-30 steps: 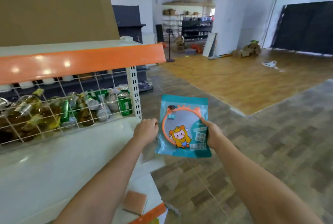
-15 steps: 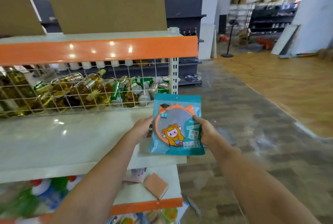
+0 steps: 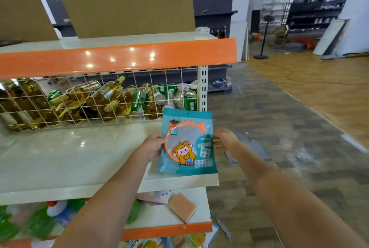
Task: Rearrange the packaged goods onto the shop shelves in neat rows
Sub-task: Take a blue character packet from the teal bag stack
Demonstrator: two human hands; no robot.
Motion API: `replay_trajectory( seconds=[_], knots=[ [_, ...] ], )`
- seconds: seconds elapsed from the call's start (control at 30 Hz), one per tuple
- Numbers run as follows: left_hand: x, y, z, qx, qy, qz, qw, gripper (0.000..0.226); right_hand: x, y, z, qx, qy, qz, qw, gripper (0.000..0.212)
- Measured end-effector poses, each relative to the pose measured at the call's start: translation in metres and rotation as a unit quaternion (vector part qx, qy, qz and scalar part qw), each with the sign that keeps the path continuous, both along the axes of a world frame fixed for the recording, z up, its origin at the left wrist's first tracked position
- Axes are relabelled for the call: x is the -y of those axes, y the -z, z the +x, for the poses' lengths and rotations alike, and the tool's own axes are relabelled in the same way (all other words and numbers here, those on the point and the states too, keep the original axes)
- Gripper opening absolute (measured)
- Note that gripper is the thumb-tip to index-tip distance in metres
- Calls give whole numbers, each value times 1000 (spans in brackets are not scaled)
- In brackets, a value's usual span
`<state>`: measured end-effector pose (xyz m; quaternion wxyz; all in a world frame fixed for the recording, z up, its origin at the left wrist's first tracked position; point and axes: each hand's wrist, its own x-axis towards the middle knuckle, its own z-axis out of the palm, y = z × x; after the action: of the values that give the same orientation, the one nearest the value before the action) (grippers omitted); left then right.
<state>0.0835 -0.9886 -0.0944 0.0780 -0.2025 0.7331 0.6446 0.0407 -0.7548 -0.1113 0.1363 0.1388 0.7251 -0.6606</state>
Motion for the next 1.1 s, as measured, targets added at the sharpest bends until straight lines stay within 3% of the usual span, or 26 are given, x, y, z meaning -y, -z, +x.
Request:
replay_trajectory(
  seconds=[0.17, 0.23, 0.33, 0.5, 0.83, 1.1],
  knots=[
    [8, 18, -9, 8, -30, -18, 999, 22, -5, 7, 0, -17, -11, 78, 997, 27],
    [8, 25, -10, 5, -27, -110, 994, 25, -6, 9, 3, -17, -16, 92, 995, 28],
    [9, 29, -10, 8, 13, -296, 955, 29, -6, 10, 6, -12, -24, 114, 993, 25],
    [9, 28, -10, 12, 75, -422, 903, 24, -8, 20, 8, -15, -32, 148, 988, 23],
    [12, 42, -6, -16, 108, -551, 828, 38, -6, 29, 17, 3, -56, 215, 975, 24],
    [12, 43, -5, -32, 93, -575, 812, 40, -4, 42, 20, 5, -70, 249, 966, 20]
  ],
)
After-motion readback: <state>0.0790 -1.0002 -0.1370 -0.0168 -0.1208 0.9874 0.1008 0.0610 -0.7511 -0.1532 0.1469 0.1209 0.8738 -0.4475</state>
